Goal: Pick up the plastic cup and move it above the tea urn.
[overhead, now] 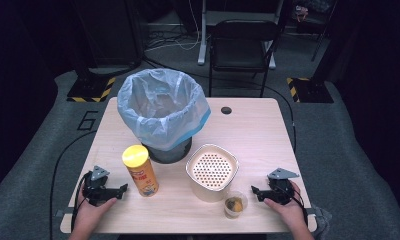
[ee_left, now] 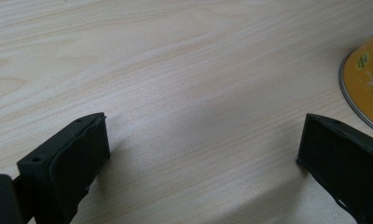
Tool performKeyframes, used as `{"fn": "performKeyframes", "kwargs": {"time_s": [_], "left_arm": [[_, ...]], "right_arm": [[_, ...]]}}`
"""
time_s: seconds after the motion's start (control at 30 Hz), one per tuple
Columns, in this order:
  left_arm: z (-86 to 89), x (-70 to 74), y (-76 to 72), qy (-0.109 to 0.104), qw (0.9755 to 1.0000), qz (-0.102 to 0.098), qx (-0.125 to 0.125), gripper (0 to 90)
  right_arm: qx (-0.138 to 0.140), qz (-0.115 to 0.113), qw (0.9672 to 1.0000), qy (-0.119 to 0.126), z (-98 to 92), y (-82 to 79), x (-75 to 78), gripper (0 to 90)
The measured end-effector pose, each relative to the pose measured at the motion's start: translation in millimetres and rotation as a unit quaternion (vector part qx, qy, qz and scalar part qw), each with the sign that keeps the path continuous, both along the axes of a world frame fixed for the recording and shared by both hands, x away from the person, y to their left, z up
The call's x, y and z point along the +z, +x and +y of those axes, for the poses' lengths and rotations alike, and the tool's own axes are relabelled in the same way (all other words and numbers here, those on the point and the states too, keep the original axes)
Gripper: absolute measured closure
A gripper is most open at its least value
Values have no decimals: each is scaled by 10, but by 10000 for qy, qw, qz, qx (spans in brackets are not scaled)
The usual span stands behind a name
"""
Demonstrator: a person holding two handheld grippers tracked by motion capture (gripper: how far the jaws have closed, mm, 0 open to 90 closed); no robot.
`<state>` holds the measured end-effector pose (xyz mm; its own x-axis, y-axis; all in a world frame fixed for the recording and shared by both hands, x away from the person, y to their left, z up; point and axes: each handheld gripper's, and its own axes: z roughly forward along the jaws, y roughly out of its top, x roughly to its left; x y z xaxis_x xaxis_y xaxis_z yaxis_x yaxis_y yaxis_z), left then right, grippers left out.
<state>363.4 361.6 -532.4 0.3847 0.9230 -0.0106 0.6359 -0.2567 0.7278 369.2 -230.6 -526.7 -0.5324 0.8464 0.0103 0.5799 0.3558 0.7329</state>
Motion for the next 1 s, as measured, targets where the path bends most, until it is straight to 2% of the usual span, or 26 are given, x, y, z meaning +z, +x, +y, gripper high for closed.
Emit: {"fn": "performKeyframes", "kwargs": {"time_s": [0.17,0.33,0.47,0.53,0.6,0.63,0.73,0.8,0.87,1.0], "left_arm": [[0,-1,2,2,10000,-7,-1,20],[-1,-1,2,4,10000,-6,0,19],[-2,-1,3,10,10000,-8,1,19],[-3,-2,4,2,10000,-12,10,19],[1,8,9,36,10000,35,-9,19],[-8,-4,9,-16,10000,-16,37,19],[-6,-3,10,-1,10000,-22,29,19],[-6,-3,11,0,10000,-22,26,19],[-7,-3,10,-4,10000,-21,31,19],[-6,-3,11,1,10000,-25,27,19]], "right_arm": [[52,22,10000,16,5,-10,21,259],[113,82,9999,44,-4,-24,51,300],[126,-31,9998,154,6,-64,141,347],[132,-6,9997,214,25,-81,186,354],[221,10,9996,192,37,-116,222,376],[236,1,9997,109,39,-132,235,375],[257,29,9996,85,45,-174,270,375],[257,31,9996,151,25,-187,302,376],[254,121,9991,320,7,-213,347,383],[370,82,9983,447,-1,-272,415,384]]}}
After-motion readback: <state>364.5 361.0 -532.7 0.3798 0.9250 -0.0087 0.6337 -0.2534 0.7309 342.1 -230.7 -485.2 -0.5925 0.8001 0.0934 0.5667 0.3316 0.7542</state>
